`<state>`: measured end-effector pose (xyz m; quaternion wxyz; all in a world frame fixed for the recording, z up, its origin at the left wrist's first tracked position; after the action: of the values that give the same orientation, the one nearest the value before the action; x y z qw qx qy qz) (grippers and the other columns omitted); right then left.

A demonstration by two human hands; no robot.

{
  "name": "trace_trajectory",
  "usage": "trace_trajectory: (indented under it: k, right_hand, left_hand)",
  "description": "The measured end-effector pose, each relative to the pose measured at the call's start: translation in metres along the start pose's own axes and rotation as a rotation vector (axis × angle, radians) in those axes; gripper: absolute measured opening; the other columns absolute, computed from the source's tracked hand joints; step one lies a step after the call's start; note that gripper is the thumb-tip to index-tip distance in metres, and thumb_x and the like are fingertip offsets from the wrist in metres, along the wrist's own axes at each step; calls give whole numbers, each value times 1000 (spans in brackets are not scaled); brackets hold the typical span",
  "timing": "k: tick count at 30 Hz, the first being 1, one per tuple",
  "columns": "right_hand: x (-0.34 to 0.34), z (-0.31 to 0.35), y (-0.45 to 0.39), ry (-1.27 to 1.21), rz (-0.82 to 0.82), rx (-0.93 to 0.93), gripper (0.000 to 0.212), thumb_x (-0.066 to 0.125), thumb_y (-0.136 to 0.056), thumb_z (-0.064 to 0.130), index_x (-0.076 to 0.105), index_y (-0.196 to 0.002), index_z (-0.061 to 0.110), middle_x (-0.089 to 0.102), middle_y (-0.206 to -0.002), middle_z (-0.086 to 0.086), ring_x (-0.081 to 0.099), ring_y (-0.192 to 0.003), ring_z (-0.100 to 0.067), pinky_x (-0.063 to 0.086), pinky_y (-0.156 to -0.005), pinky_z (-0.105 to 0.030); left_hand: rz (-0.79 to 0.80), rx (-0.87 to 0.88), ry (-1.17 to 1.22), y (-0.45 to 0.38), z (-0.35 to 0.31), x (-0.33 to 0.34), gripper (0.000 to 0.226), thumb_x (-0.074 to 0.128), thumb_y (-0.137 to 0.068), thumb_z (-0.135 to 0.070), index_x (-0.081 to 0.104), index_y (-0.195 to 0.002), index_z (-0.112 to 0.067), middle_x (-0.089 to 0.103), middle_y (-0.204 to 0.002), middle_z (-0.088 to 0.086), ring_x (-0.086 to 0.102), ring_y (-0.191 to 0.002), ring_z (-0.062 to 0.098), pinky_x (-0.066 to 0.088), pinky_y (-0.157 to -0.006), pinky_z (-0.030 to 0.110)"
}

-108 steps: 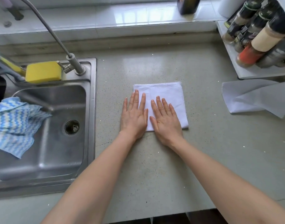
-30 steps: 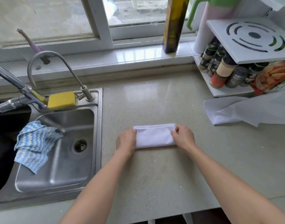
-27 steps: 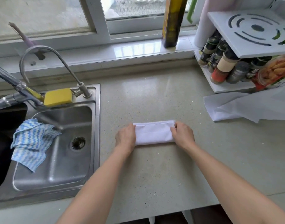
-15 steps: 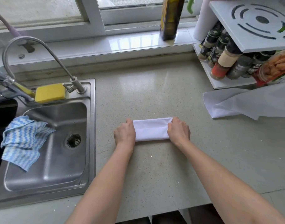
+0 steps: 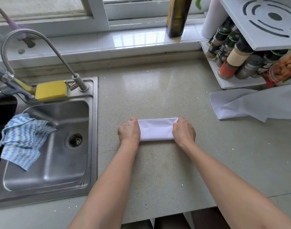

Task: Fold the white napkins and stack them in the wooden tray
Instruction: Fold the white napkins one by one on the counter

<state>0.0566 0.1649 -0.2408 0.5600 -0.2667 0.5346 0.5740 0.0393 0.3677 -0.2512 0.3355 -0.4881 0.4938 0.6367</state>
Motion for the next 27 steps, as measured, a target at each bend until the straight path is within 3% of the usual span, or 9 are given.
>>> trace_trajectory:
  k: [5,8,10,12,19,21,23,24,27]
  right_hand:
    - [-4,6,8,30,-87,-29,23,40,-100,17,44,-119,5,62,-110,-16,58,-97,-32,37,-67,-34]
    - [-5,18,18,200,-204,-214,38,40,-99,14,33,-137,10,43,-137,-14,40,-123,-29,34,-95,-36]
    - [8,29,25,218,-147,-376,50,32,-102,18,18,-150,15,16,-157,-10,13,-144,-25,8,-115,-35]
    - [27,41,33,224,-32,-522,54,24,-104,25,3,-153,20,-5,-161,-2,-9,-148,-19,-14,-115,-31]
    - [57,39,33,247,47,-569,56,15,-103,38,-13,-150,26,-18,-159,4,-20,-145,-12,-20,-114,-31]
    - [57,39,33,237,41,-568,56,14,-103,38,-16,-149,26,-19,-158,5,-23,-143,-11,-22,-114,-31]
    - [58,39,32,239,37,-568,56,13,-103,39,-17,-148,27,-20,-158,5,-23,-143,-11,-22,-114,-31]
    - [58,38,33,247,35,-569,56,13,-103,39,-17,-148,27,-20,-158,4,-23,-144,-12,-21,-114,-31]
    - [58,38,32,258,28,-566,56,12,-103,41,-16,-149,26,-24,-156,5,-26,-141,-11,-22,-113,-31]
  left_hand:
    - [-12,12,-27,2,-2,-1,25,34,-94,0,50,-109,-11,69,-104,10,68,-92,28,51,-70,32]
    - [-3,6,-24,2,-3,0,25,34,-94,0,50,-109,-11,69,-103,10,68,-90,28,50,-67,32]
    - [-5,5,-10,2,-4,-1,25,33,-94,0,50,-110,-11,68,-104,10,67,-92,28,50,-67,32]
    - [-1,5,-5,3,-3,-1,25,33,-95,-1,49,-111,-11,68,-106,10,67,-95,29,50,-69,32]
    - [19,-49,116,3,5,-6,23,33,-99,-9,51,-114,-12,66,-109,11,63,-97,31,42,-68,33]
    - [-178,-22,185,9,15,-18,23,36,-101,-19,51,-118,-14,61,-113,10,57,-103,29,41,-72,35]
    - [-412,154,280,21,10,-26,32,45,-98,-16,51,-128,-11,54,-130,14,49,-120,32,41,-94,41]
    - [-439,277,315,27,2,-23,39,47,-97,-13,48,-136,-8,47,-141,15,40,-133,33,33,-107,45]
    - [-163,463,191,32,-22,11,54,25,-104,-30,8,-153,-16,1,-161,3,-9,-147,21,-8,-119,39]
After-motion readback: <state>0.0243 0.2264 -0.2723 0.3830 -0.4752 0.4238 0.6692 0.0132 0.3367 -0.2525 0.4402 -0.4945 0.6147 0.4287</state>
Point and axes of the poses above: each hand's wrist, its own y-axis away from the middle knuckle, its own x-axis out of the palm, z = x × y, the point moved 6 cm from there along -y, towards the middle knuckle
